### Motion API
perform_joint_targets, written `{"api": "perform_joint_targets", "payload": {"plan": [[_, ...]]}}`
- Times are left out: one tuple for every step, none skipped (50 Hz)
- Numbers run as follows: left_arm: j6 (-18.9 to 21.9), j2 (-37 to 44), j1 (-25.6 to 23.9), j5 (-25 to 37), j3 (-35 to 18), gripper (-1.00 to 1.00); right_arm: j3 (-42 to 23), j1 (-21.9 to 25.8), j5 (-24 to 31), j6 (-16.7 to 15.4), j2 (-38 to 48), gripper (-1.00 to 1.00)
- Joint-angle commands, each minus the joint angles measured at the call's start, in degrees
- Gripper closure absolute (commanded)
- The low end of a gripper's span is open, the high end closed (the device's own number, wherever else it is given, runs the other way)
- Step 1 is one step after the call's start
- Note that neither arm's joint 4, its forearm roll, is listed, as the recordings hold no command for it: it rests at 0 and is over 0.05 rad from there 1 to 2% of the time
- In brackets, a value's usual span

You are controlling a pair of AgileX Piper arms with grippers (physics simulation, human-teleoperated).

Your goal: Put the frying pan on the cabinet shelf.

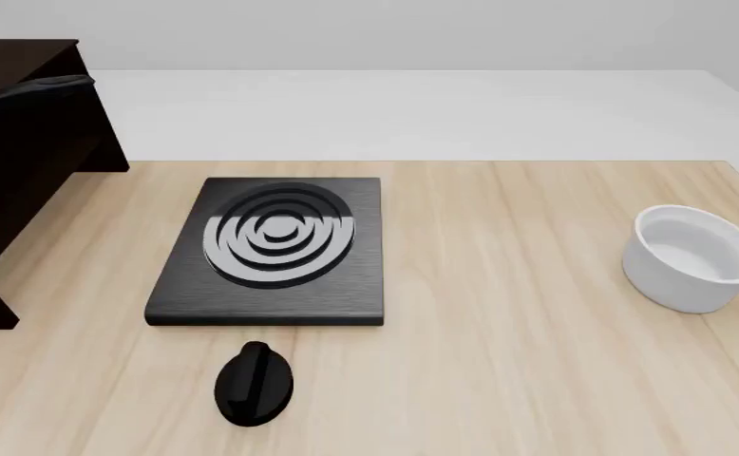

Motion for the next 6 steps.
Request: {"api": "perform_joint_targets", "payload": {"plan": [[7.65,1.15,-0.92,3.91,-3.36,-1.00,-0.20,0.07,0.11,0.03,0.00,-1.00],[8.71,1.55,-0.88,4.22,-3.70,-1.00,-0.24,0.09,0.07,0.11,0.00,-1.00],[10.31,1.96,-0.91,4.67,-4.35,-1.00,-0.26,0.13,0.12,-0.01,0.00,-1.00],[11.86,2.53,-0.73,5.12,-4.89,-1.00,-0.25,0.13,0.10,-0.05,0.00,-1.00],[12.98,2.78,-0.96,5.58,-5.20,-1.00,-0.18,0.08,0.06,-0.07,0.00,-1.00],[13.32,2.79,-1.25,5.90,-5.24,-1.00,-0.15,0.05,0.03,-0.37,0.00,-1.00]]}}
